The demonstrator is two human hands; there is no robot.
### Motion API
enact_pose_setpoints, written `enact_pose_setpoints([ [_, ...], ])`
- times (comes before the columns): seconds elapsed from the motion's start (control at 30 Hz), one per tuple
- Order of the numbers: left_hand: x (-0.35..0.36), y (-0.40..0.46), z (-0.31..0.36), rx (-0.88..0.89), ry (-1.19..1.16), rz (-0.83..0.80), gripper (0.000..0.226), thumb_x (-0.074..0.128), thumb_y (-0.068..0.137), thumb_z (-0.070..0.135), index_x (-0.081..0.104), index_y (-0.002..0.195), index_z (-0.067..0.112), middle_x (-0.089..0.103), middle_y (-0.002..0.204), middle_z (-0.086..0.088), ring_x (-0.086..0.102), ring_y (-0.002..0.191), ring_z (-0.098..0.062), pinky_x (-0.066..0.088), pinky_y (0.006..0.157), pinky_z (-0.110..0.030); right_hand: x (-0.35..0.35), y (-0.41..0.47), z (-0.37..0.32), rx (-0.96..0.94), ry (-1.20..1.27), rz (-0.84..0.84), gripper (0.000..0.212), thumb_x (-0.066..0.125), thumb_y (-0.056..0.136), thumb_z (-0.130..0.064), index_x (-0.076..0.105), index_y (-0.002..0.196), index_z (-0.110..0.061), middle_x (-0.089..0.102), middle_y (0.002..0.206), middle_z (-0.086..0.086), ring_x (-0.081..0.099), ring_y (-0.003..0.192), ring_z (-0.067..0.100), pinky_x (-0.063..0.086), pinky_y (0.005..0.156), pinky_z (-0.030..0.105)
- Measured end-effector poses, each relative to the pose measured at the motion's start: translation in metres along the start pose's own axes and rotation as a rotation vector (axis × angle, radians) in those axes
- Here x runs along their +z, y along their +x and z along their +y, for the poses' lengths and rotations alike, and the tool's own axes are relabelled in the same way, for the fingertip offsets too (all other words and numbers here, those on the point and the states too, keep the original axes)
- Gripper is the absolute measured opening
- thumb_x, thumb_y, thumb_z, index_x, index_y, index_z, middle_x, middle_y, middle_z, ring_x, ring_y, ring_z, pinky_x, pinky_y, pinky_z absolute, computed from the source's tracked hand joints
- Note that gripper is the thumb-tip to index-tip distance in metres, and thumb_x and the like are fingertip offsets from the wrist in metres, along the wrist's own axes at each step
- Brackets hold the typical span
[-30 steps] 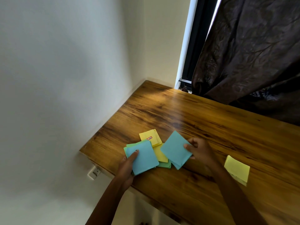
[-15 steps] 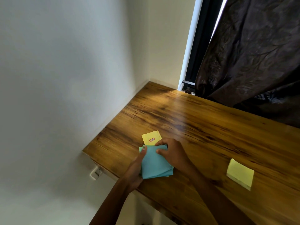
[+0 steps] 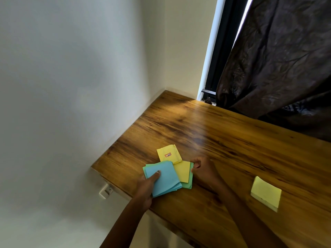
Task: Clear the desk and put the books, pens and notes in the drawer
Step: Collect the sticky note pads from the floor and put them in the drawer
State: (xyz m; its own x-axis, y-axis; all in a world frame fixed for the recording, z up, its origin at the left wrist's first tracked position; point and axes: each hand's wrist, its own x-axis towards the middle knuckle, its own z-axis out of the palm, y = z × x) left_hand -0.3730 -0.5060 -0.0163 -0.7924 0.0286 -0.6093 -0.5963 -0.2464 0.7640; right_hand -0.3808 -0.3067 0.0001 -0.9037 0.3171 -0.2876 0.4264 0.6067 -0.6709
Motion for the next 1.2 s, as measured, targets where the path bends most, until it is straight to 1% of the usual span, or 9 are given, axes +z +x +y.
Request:
enact_pose_setpoints([
  [0.13, -0.001, 0.002, -0.002, -0.004, 0.032, 0.009, 0.041, 0.067, 0.085, 0.021, 0.053, 0.122, 0.009, 0.065, 0.111, -0.013, 0.062, 0.101, -0.028, 0.054, 0.082, -0.041, 0.003, 0.001, -0.006, 0.119, 0.106, 0.022, 0.038, 0.062, 0.079, 0.0, 0.058, 0.116, -0.011, 0.061, 0.117, 0.006, 0.058, 0.102, 0.017, 0.05, 0.081, 0.027],
  [0.27, 0.0, 0.001, -0.004, 0.017, 0.073, 0.02, 0.043, 0.068, 0.084, 0.024, 0.053, 0.121, 0.009, 0.064, 0.11, -0.012, 0.062, 0.101, -0.027, 0.054, 0.082, -0.04, -0.001, -0.002, -0.015, 0.23, 0.307, 0.088, 0.039, 0.065, 0.076, 0.004, 0.055, 0.112, -0.009, 0.059, 0.116, 0.011, 0.059, 0.101, 0.022, 0.054, 0.08, 0.034],
  [0.4, -0.002, -0.001, -0.004, 0.027, 0.06, -0.004, 0.042, 0.067, 0.085, 0.025, 0.054, 0.122, 0.009, 0.066, 0.109, -0.012, 0.063, 0.1, -0.027, 0.055, 0.081, -0.039, -0.01, -0.009, -0.024, 0.202, 0.475, 0.127, 0.033, 0.064, 0.077, 0.007, 0.056, 0.105, -0.009, 0.061, 0.11, 0.013, 0.063, 0.095, 0.025, 0.056, 0.067, 0.031],
  [0.53, -0.003, -0.006, -0.001, 0.027, 0.033, -0.044, 0.034, 0.065, 0.087, 0.021, 0.055, 0.117, 0.011, 0.066, 0.107, -0.011, 0.064, 0.094, -0.023, 0.054, 0.07, -0.033, -0.021, -0.011, -0.028, 0.135, 0.445, 0.22, 0.04, 0.063, 0.073, 0.007, 0.059, 0.11, -0.01, 0.062, 0.099, 0.008, 0.062, 0.085, 0.019, 0.058, 0.074, 0.037],
  [0.7, -0.003, -0.006, -0.002, 0.029, 0.04, -0.051, 0.034, 0.065, 0.086, 0.021, 0.055, 0.117, 0.01, 0.066, 0.107, -0.011, 0.064, 0.095, -0.024, 0.054, 0.073, -0.034, -0.009, -0.01, -0.015, 0.176, 0.268, 0.147, 0.044, 0.066, 0.079, -0.005, 0.055, 0.122, -0.007, 0.062, 0.118, 0.009, 0.059, 0.103, 0.022, 0.047, 0.076, 0.029],
  [0.83, -0.004, -0.004, -0.003, 0.032, 0.069, -0.04, 0.037, 0.067, 0.085, 0.023, 0.056, 0.117, 0.009, 0.067, 0.106, -0.011, 0.064, 0.096, -0.024, 0.055, 0.075, -0.035, 0.001, -0.008, -0.011, 0.248, 0.326, 0.116, 0.047, 0.067, 0.079, -0.001, 0.051, 0.123, -0.007, 0.06, 0.116, 0.012, 0.059, 0.103, 0.023, 0.054, 0.085, 0.038],
  [1.0, -0.004, -0.002, -0.004, 0.029, 0.089, -0.031, 0.043, 0.067, 0.084, 0.025, 0.053, 0.121, 0.009, 0.066, 0.11, -0.012, 0.064, 0.1, -0.026, 0.055, 0.08, -0.038, 0.007, -0.011, -0.018, 0.355, 0.581, 0.012, 0.04, 0.068, 0.081, -0.002, 0.051, 0.117, -0.002, 0.06, 0.116, 0.014, 0.062, 0.101, 0.028, 0.056, 0.075, 0.037],
  [1.1, -0.004, -0.003, -0.003, 0.021, 0.07, -0.041, 0.041, 0.067, 0.084, 0.023, 0.054, 0.12, 0.009, 0.066, 0.109, -0.012, 0.064, 0.098, -0.026, 0.055, 0.078, -0.037, 0.009, -0.015, -0.018, 0.335, 0.541, -0.003, 0.028, 0.066, 0.084, -0.007, 0.056, 0.11, -0.001, 0.062, 0.111, 0.017, 0.063, 0.098, 0.027, 0.055, 0.067, 0.034],
  [1.2, -0.004, -0.005, -0.002, 0.027, 0.048, -0.053, 0.038, 0.067, 0.085, 0.022, 0.055, 0.118, 0.009, 0.067, 0.106, -0.011, 0.065, 0.094, -0.024, 0.054, 0.069, -0.033, 0.003, -0.021, -0.023, 0.234, 0.474, 0.063, 0.009, 0.06, 0.089, -0.013, 0.057, 0.089, -0.005, 0.062, 0.097, 0.014, 0.061, 0.085, 0.02, 0.052, 0.057, 0.028],
])
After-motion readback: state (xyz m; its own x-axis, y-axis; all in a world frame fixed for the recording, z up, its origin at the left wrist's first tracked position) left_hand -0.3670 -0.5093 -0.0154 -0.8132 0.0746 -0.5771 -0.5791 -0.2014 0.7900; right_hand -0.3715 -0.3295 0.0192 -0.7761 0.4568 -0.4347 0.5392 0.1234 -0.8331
